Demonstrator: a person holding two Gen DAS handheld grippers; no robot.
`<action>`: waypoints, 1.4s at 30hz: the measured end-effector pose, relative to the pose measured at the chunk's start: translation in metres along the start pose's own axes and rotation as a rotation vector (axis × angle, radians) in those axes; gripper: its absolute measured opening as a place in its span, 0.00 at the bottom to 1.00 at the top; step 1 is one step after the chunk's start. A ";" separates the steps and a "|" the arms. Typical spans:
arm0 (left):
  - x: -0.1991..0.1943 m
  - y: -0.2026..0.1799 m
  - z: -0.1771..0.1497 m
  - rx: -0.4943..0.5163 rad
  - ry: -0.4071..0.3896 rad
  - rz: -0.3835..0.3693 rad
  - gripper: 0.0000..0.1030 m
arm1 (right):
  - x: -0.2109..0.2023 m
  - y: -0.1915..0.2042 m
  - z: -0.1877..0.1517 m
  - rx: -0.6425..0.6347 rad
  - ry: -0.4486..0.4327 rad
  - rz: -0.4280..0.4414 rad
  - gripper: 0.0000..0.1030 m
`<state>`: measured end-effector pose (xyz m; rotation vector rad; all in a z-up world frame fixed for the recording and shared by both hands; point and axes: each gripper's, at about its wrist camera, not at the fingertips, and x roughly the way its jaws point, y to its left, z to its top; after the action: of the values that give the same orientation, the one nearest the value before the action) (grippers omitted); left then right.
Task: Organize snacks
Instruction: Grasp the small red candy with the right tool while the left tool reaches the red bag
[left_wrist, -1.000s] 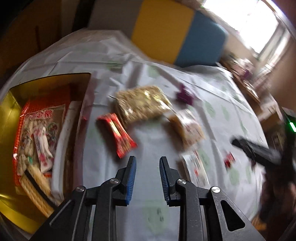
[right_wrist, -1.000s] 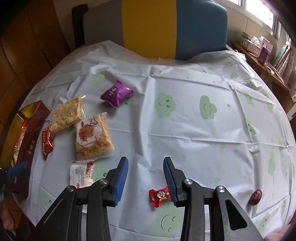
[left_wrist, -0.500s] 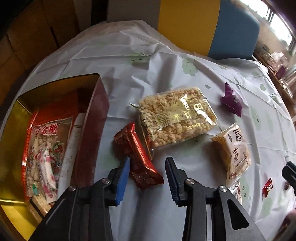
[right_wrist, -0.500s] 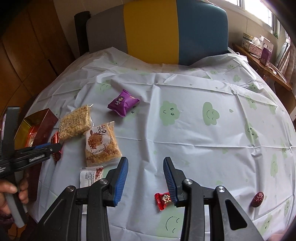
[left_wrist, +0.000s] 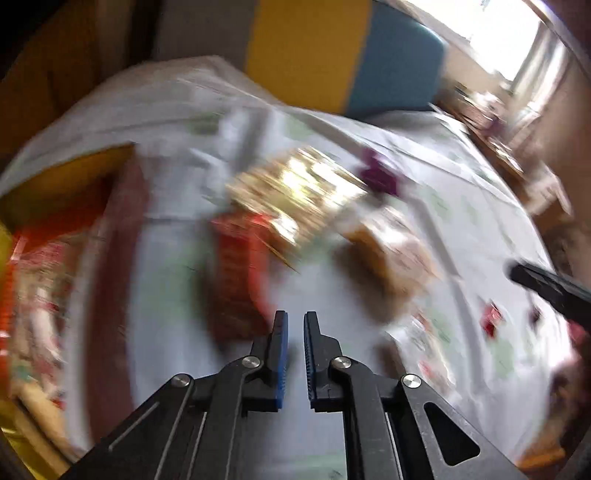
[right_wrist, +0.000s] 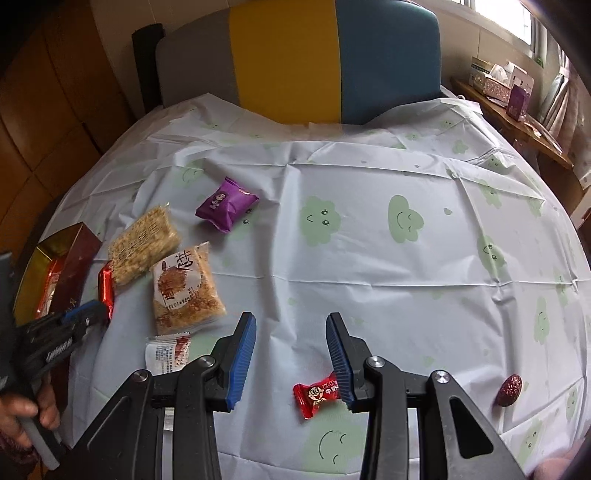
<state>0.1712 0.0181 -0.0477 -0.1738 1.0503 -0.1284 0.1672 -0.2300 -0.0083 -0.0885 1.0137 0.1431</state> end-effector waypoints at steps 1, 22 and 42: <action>-0.001 -0.004 -0.005 0.019 -0.007 -0.008 0.08 | 0.001 0.001 -0.001 -0.005 0.003 -0.002 0.39; 0.012 0.021 0.037 0.024 -0.003 0.259 0.40 | -0.003 -0.004 0.001 0.027 -0.002 0.007 0.39; -0.028 -0.032 -0.059 0.193 -0.151 0.113 0.01 | 0.019 -0.050 -0.002 0.236 0.129 0.060 0.39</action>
<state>0.1050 -0.0129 -0.0459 0.0506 0.8895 -0.1117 0.1832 -0.2777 -0.0255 0.1495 1.1554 0.0719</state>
